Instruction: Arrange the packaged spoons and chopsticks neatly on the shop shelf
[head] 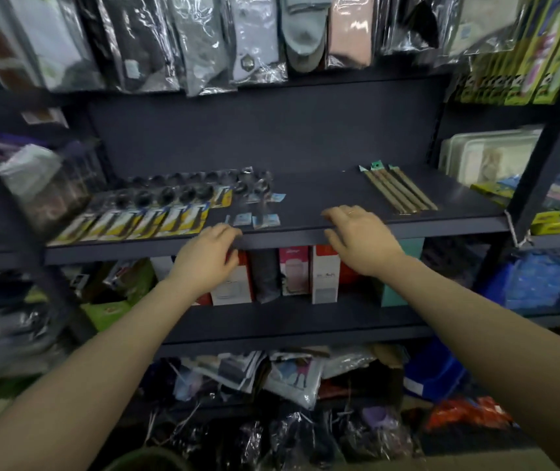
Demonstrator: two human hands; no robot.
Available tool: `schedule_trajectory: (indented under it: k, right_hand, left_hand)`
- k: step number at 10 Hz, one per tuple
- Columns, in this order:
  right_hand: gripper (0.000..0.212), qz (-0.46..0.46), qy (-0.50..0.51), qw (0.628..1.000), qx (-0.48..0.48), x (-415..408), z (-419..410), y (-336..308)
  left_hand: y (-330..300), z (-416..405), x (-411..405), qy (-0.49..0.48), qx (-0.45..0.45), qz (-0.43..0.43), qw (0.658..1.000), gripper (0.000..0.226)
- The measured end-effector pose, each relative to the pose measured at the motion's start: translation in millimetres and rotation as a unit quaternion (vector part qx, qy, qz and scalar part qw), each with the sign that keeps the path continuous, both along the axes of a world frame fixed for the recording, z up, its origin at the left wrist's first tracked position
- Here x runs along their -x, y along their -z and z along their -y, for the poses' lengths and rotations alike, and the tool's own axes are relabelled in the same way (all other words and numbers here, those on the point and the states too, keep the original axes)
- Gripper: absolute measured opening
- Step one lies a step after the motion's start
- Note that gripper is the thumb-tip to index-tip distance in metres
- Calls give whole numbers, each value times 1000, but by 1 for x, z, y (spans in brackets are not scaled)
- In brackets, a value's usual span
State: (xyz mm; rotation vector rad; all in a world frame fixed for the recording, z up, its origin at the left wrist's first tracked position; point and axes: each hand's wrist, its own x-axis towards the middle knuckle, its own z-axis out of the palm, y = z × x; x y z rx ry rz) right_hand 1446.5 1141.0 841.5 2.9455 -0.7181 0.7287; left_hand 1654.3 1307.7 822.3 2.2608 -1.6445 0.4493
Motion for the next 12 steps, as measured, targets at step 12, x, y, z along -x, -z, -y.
schedule_trajectory:
  k: [12]
  right_hand:
    - [56, -50, -76, 993, -75, -116, 5, 10]
  left_hand:
    - [2, 32, -51, 30, -43, -56, 997, 71]
